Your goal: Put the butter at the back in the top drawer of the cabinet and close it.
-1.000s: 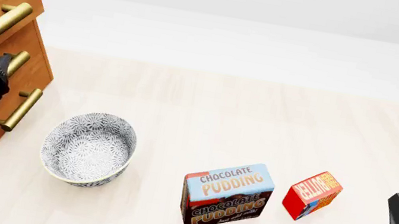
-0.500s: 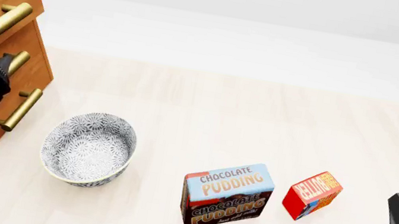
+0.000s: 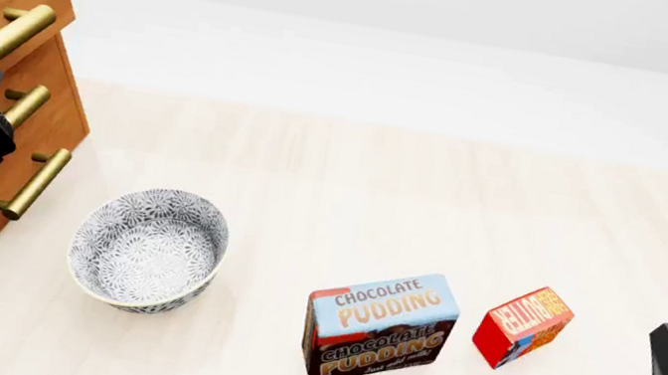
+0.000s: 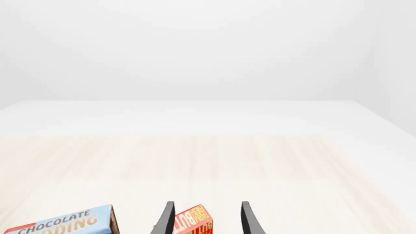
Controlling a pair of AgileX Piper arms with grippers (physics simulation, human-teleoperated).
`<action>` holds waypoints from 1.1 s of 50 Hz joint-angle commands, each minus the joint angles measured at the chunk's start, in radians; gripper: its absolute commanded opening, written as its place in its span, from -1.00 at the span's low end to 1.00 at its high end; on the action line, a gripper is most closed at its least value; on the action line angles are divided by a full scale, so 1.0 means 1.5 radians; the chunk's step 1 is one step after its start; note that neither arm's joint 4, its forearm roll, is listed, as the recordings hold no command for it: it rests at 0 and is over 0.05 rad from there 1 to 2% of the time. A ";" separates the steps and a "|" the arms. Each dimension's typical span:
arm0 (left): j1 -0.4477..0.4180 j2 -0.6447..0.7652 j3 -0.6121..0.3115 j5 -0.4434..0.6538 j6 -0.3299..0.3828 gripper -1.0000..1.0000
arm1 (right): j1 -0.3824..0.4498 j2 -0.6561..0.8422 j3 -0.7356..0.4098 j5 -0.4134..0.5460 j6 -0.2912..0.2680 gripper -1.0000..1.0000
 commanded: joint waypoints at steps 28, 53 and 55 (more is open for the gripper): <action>-0.019 -0.006 0.018 0.022 -0.024 -1.00 | 0.000 0.000 0.000 0.000 0.000 1.00; -0.052 -0.003 0.015 0.044 -0.060 -1.00 | 0.000 0.000 0.000 0.000 0.000 1.00; -0.056 0.003 0.017 0.041 -0.062 -1.00 | 0.000 0.000 0.000 0.000 0.000 1.00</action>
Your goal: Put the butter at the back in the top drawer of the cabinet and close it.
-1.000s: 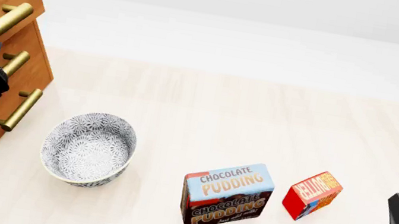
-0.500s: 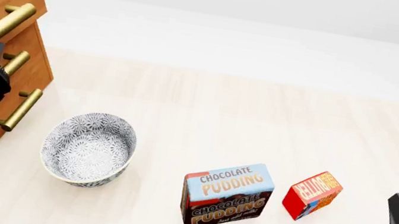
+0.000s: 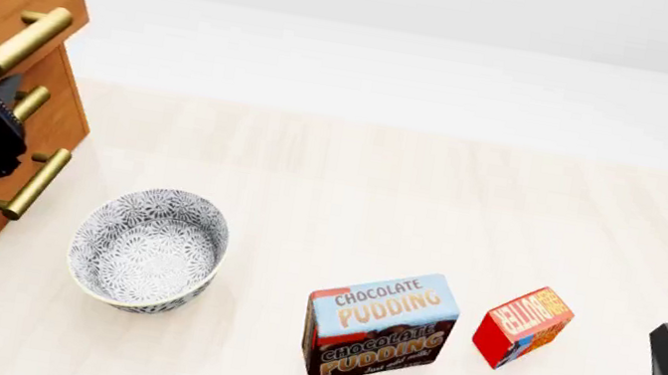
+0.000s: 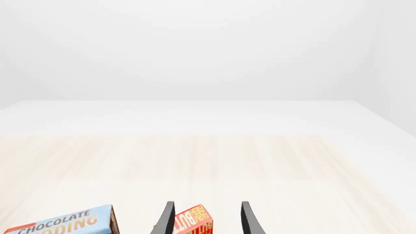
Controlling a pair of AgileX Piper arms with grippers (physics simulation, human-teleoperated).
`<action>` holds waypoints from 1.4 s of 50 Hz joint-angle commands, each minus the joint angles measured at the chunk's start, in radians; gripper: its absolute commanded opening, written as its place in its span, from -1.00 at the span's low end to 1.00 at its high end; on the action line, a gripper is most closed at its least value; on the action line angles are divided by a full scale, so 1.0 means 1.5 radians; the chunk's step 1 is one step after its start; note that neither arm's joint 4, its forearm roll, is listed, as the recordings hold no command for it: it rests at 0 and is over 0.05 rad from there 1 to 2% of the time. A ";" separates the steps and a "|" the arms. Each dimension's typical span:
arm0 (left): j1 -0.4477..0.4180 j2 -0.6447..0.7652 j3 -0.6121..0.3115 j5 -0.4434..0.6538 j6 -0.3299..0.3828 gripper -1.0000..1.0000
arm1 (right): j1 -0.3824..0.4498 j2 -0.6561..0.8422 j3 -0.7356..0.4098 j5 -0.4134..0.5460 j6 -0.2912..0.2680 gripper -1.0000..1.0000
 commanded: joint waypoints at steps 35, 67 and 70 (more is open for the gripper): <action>-0.060 0.060 0.018 0.003 -0.028 -1.00 | 0.000 0.000 0.000 0.000 0.000 1.00; -0.130 0.055 -0.016 0.045 -0.049 -1.00 | 0.000 0.000 0.000 0.000 0.000 1.00; -0.136 0.054 -0.018 0.050 -0.051 -1.00 | 0.000 0.000 0.000 0.000 0.000 1.00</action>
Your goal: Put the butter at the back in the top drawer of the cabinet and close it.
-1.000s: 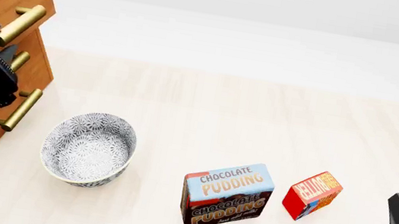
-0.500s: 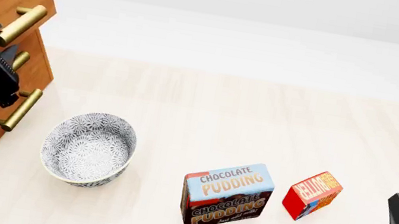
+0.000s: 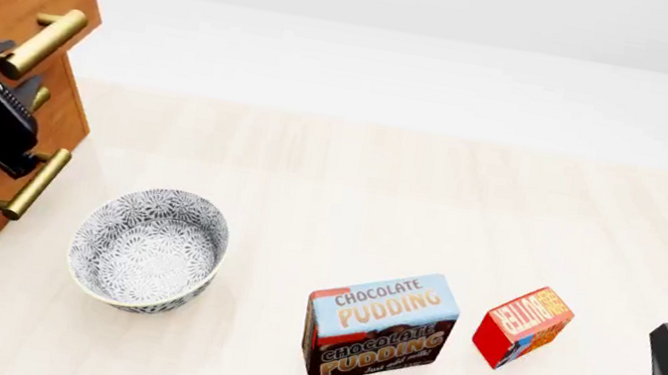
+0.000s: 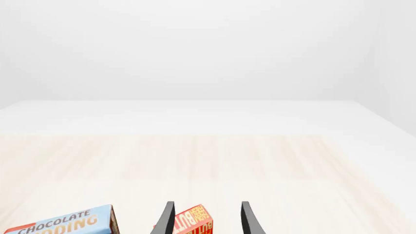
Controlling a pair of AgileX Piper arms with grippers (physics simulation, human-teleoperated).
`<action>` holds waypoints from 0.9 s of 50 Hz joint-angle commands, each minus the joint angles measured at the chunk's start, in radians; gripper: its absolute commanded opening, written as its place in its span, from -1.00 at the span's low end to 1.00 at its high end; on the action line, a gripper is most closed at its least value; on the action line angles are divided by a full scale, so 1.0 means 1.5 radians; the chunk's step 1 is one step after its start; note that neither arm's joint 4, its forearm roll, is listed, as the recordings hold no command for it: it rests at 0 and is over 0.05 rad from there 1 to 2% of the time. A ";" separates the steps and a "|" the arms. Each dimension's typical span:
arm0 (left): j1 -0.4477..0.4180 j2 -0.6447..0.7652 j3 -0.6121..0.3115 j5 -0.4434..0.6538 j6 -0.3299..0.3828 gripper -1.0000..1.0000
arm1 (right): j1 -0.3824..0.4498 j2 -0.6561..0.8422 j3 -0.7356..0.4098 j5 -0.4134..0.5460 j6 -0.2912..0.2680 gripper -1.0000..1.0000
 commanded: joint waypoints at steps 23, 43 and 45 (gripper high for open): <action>-0.120 0.086 0.004 0.007 -0.014 -1.00 | 0.000 0.000 0.000 0.000 0.000 1.00; -0.118 0.084 0.012 0.014 -0.014 -1.00 | 0.000 0.000 0.000 0.000 0.000 1.00; -0.118 0.083 0.012 0.016 -0.015 -1.00 | 0.000 0.000 0.000 0.000 0.000 1.00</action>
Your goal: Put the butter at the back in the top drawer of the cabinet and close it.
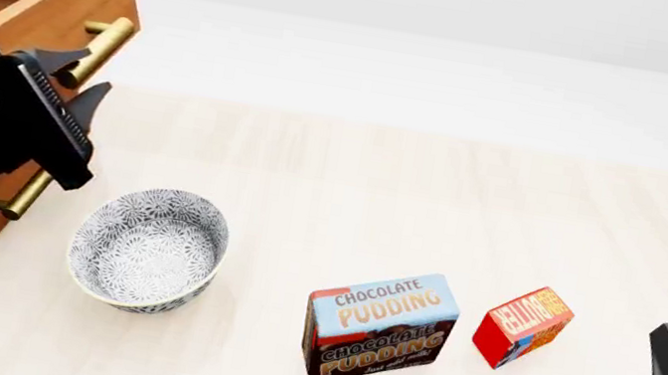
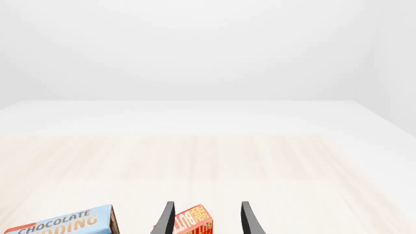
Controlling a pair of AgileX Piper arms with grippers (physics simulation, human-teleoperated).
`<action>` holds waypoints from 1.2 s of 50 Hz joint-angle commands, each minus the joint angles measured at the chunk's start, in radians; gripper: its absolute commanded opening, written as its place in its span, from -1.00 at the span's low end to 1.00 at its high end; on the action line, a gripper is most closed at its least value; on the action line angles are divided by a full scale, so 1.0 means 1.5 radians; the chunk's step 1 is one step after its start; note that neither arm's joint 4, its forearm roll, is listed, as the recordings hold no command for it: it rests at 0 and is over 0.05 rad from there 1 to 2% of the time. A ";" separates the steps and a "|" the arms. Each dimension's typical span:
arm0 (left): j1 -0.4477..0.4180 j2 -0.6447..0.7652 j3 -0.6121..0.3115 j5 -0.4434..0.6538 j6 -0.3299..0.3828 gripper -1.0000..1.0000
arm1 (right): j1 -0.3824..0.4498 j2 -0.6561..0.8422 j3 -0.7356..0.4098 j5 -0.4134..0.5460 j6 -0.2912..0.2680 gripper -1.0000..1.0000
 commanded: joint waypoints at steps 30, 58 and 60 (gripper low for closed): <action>-0.022 0.040 0.003 0.074 -0.042 1.00 | 0.000 0.000 0.000 0.000 0.000 1.00; -0.109 -0.002 -0.162 0.293 -0.177 1.00 | 0.000 0.000 0.000 0.000 0.000 1.00; -0.127 -0.007 -0.191 0.322 -0.201 1.00 | 0.000 0.000 0.000 0.000 0.000 1.00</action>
